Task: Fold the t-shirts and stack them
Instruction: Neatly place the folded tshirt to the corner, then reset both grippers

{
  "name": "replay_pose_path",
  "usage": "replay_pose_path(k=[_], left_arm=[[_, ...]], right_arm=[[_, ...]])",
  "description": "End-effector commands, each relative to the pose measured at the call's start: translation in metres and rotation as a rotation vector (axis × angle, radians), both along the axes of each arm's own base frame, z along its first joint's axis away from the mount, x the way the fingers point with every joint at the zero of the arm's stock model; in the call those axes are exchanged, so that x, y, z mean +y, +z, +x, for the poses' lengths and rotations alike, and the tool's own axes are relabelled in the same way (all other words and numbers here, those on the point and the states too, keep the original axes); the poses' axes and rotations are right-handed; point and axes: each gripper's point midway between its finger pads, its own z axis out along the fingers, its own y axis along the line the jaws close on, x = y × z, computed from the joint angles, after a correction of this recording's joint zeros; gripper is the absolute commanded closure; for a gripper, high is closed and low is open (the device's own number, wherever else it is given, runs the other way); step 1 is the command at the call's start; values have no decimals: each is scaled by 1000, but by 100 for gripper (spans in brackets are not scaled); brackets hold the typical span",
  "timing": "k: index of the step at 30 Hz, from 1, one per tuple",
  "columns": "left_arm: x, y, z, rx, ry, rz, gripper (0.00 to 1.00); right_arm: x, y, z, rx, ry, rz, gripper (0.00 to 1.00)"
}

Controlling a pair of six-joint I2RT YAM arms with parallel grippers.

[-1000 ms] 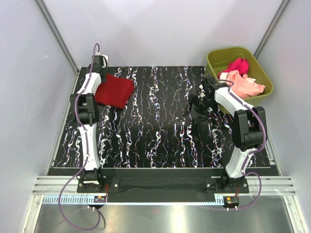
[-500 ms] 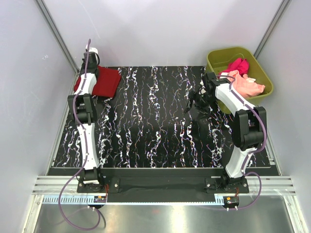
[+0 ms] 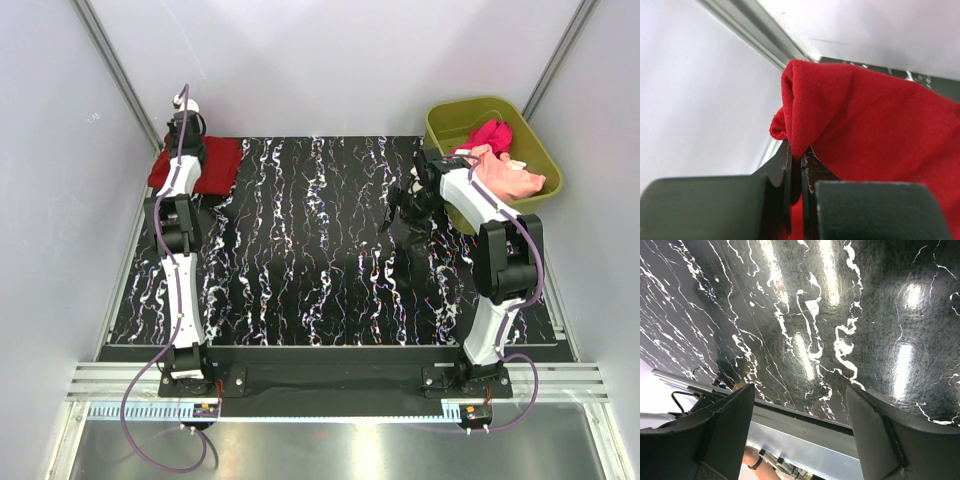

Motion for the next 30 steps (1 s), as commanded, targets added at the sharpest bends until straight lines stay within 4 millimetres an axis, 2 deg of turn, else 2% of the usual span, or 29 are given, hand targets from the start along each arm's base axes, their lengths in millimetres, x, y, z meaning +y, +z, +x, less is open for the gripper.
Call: replay_pose_path(k=[1,9,10,11,13,14,15,16,17,18,19,20,21,22,23,24,25,27,28,29,30], left_arm=[[23,47,8,-180,103,54,100],[22,52,13,-203,86,58,100],[22,52,12,-202,89,60,96],[23,52,12,-205,94,61,87],[27,55,7,-211,129,70,65],[28,52,3,-200,147,75,47],[26,54,1,-204,158,81,40],[28,70,-6,-221,189,94,37],[27,63,-12,-198,194,97,31],[23,72,-15,-213,195,101,29],[22,97,-23,-245,214,105,27],[19,96,-31,-234,225,101,24],[12,103,-35,-233,226,92,23],[6,133,-45,-279,232,79,22],[0,140,-50,-283,232,70,21],[-16,134,-56,-247,210,63,21],[-26,163,-67,-291,204,46,20],[-61,161,-79,-243,152,36,19],[-74,184,-91,-275,137,21,19],[-101,184,-101,-234,94,-2,19],[-118,169,-110,-187,58,-29,19]], right_arm=[[2,9,9,-33,10,-10,20],[3,8,12,-32,4,-8,20],[3,8,12,-32,4,-8,20],[3,7,12,-31,5,-10,20],[4,6,11,-26,6,-3,20],[5,6,11,-23,5,-1,20],[5,7,11,-24,8,0,20],[5,7,9,-22,11,-1,20],[5,9,10,-25,12,-1,20],[4,10,10,-33,20,-1,20],[3,12,9,-33,23,-3,20],[3,13,8,-36,28,-5,19],[2,16,6,-41,31,-5,19],[2,17,5,-47,29,-3,19],[2,18,3,-48,30,0,19],[2,22,-1,-58,30,3,19],[1,24,-2,-63,29,6,19],[0,31,-9,-76,27,11,19],[0,34,-12,-85,25,13,19],[0,38,-15,-94,20,18,18],[-2,43,-24,-106,15,22,19]])
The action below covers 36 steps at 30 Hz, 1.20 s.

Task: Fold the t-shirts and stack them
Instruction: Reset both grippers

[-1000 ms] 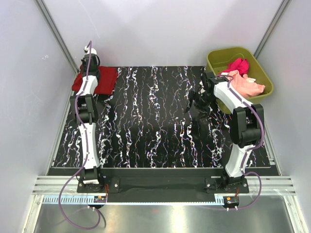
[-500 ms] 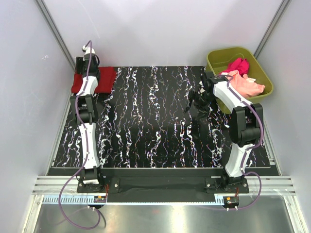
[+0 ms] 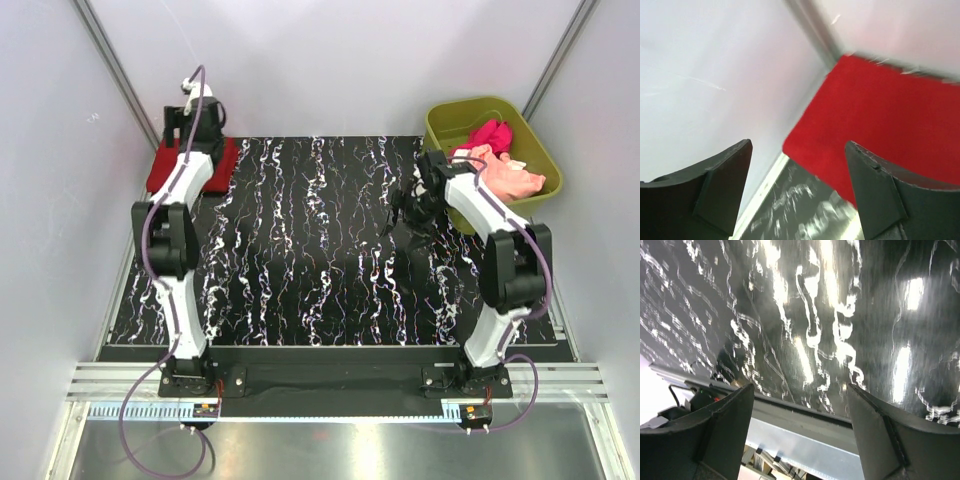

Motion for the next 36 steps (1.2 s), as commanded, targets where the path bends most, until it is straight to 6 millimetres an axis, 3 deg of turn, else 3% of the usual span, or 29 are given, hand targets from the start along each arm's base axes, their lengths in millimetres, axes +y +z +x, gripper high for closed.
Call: replay_pose_path(k=[1,2,3,4,5,6,7,8,9,10,11,13,14,15,16,17,20,21,22,23,24,25,27,28,29,30,31,33,36], left_arm=[[-79,61,-34,-128,-107,-143,19],[-109,77,-57,-127,-169,-188,19],[-136,71,-65,-136,-233,-292,18],[-153,47,-86,-74,-272,-336,18],[-185,60,-113,-76,-352,-385,17],[-212,57,-130,-75,-420,-489,17],[-227,18,-157,18,-452,-541,16],[-252,34,-187,-8,-542,-612,15],[-276,17,-210,32,-597,-740,14],[-282,-22,-241,124,-605,-785,11],[-300,-30,-267,150,-664,-837,10],[-319,-19,-309,115,-744,-1009,10],[-315,-57,-336,187,-730,-1048,9],[-322,-40,-355,138,-788,-1156,8],[-326,-41,-367,126,-825,-1202,7],[-323,-64,-383,161,-822,-1232,4],[-329,-42,-411,83,-930,-1391,3],[-331,-57,-425,118,-925,-1462,3],[-333,-32,-430,17,-1014,-1521,3],[-334,-29,-436,-11,-1045,-1572,3],[-337,-42,-447,12,-1037,-1666,3],[-335,-15,-454,-111,-1150,-1721,3],[-333,-1,-467,-168,-1214,-1832,3],[-333,-15,-469,-169,-1216,-1865,2],[-327,8,-479,-258,-1303,-1928,2],[-330,-1,-483,-218,-1305,-1974,2],[-329,9,-489,-266,-1386,-1984,1],[-333,8,-503,-186,-1447,-2009,1],[-325,35,-522,-248,-1598,-2042,1]], right_arm=[[0,37,-16,-115,2,25,18],[-1,50,-23,-153,-18,41,18],[0,40,-34,-141,-25,57,18],[0,41,-41,-149,-40,73,18],[-1,37,-60,-136,-77,91,17],[3,40,-62,-176,-86,137,17],[4,40,-69,-186,-107,160,16],[3,34,-90,-173,-163,189,15],[5,35,-92,-213,-186,221,13],[5,35,-98,-212,-237,246,12],[2,28,-116,-226,-258,265,10],[-1,24,-124,-251,-327,295,4],[-5,13,-137,-267,-350,299,2],[-7,11,-140,-283,-373,312,0],[-7,8,-144,-278,-417,337,0],[-7,0,-154,-292,-432,368,0],[-4,-1,-163,-338,-477,478,0],[-3,2,-163,-366,-481,508,0],[-2,3,-164,-367,-505,538,0],[-2,1,-168,-400,-503,573,0],[-2,2,-169,-411,-508,595,0],[-1,3,-170,-420,-513,621,0],[-1,0,-174,-456,-514,654,0],[0,-1,-174,-454,-502,656,0],[2,-10,-174,-424,-493,640,0],[3,-12,-174,-422,-477,640,0],[5,-13,-174,-421,-462,644,0],[6,-9,-175,-444,-438,659,0],[12,15,-175,-513,-395,749,0]])
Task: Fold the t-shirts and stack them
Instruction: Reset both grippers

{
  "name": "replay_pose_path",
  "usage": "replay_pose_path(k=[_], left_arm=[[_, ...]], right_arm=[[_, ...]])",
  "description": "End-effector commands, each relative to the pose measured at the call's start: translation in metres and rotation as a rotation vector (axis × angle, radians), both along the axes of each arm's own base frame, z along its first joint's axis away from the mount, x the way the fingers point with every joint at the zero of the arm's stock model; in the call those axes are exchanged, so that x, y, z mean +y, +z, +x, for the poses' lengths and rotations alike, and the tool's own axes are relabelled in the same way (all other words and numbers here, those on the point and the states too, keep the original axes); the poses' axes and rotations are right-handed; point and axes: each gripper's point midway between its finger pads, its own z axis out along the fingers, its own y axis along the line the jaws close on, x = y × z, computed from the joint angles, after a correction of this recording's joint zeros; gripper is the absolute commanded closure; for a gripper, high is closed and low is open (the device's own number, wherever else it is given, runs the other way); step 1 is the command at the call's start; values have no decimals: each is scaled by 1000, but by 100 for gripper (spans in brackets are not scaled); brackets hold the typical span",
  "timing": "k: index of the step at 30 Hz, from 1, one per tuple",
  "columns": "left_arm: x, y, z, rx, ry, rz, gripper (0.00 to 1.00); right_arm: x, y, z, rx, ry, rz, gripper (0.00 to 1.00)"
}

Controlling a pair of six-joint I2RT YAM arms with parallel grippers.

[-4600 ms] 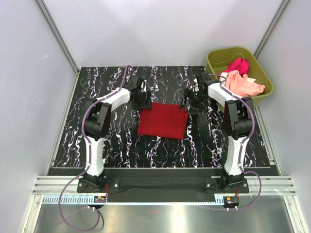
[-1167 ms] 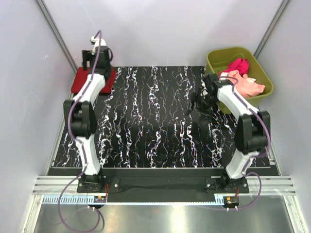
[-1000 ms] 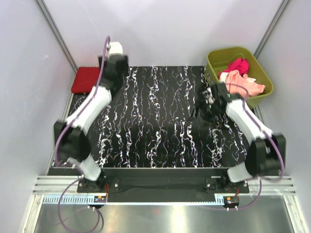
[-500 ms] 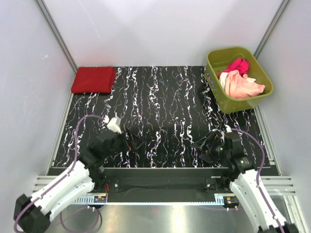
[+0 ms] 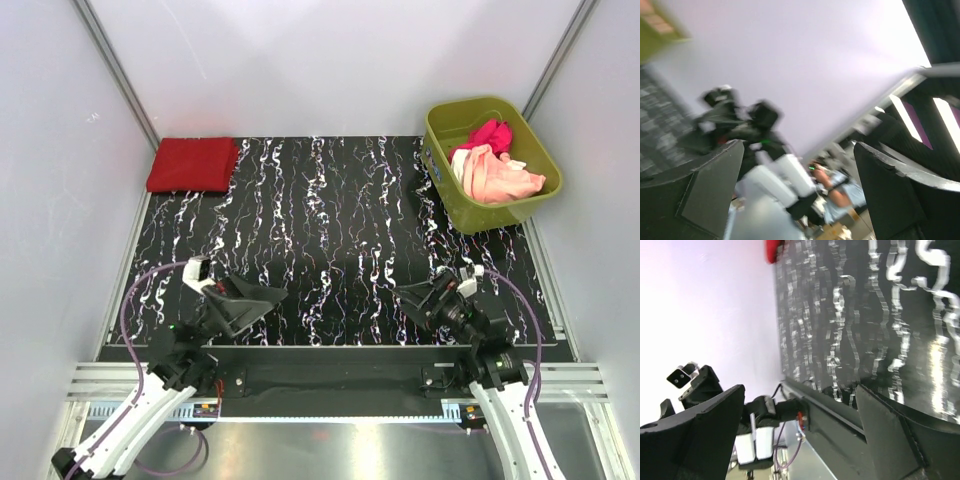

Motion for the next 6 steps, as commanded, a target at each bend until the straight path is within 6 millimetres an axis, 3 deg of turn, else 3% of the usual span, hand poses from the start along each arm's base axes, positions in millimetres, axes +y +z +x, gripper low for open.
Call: replay_pose_path(k=[1,4,5,6], left_arm=[[3,-24,-34,-103,-164,-116,1],[23,9,-61,-253,-194,-249,1],[31,18,-71,-301,-203,-292,1],[40,27,-81,-329,-221,-341,1]], right_arm=[[13,1,-6,-17,81,75,1],[23,36,-10,-132,155,225,0],[26,84,-21,-349,228,289,0],[27,97,-29,-415,255,328,0]])
